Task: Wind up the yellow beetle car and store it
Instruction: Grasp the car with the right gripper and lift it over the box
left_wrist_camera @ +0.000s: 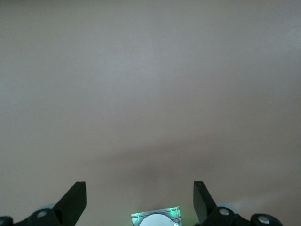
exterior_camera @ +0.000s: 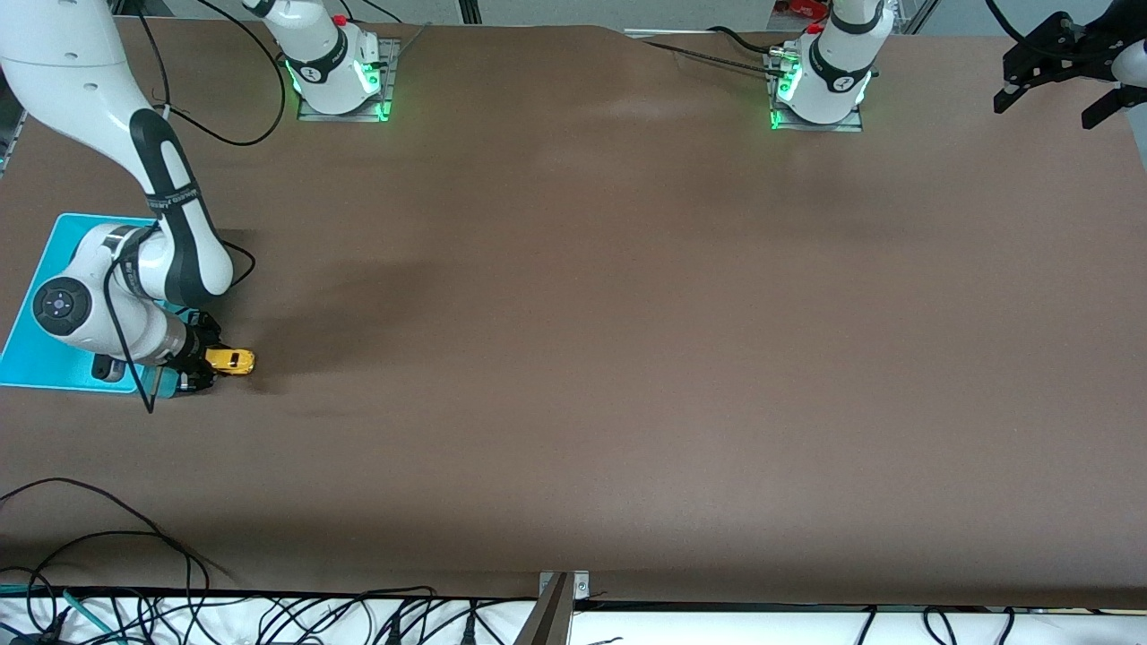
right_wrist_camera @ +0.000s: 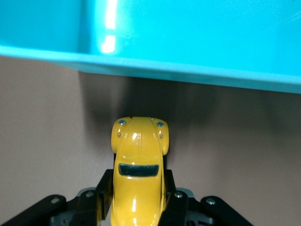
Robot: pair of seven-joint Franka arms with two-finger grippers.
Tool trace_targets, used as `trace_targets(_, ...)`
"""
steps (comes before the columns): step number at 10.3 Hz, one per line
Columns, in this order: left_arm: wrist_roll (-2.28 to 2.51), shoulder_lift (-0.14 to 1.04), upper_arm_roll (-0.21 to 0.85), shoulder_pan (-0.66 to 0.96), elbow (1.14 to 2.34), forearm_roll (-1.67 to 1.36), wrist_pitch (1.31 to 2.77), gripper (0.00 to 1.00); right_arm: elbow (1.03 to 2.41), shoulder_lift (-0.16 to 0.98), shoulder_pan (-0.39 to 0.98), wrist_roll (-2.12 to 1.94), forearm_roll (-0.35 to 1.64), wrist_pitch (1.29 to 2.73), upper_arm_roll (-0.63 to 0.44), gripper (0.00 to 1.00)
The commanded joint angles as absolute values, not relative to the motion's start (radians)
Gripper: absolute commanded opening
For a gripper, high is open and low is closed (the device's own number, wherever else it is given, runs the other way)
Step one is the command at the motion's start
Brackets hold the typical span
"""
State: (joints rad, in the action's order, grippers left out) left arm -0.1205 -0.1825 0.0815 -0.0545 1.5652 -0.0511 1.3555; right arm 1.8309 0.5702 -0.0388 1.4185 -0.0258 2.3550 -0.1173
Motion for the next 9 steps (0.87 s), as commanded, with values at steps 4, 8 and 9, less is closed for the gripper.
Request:
trace_targets(4, -0.084, -0.065, 0.061, -0.014, 1.508, -0.006, 1.330, 1.00, 1.590, 0.497, -0.041, 1.428, -0.043, 1.987, -0.141, 0.09)
trace_targets(8, -0.089, -0.061, 0.066, -0.009, 1.508, 0.027, 1.355, 1.00, 1.624, 0.506, -0.041, 1.385, -0.046, 1.967, -0.341, 0.07)
trace_targets(9, -0.087, -0.061, 0.067, -0.009, 1.509, 0.026, 1.356, 1.00, 1.643, 0.508, -0.043, 1.359, -0.046, 1.968, -0.386, 0.04)
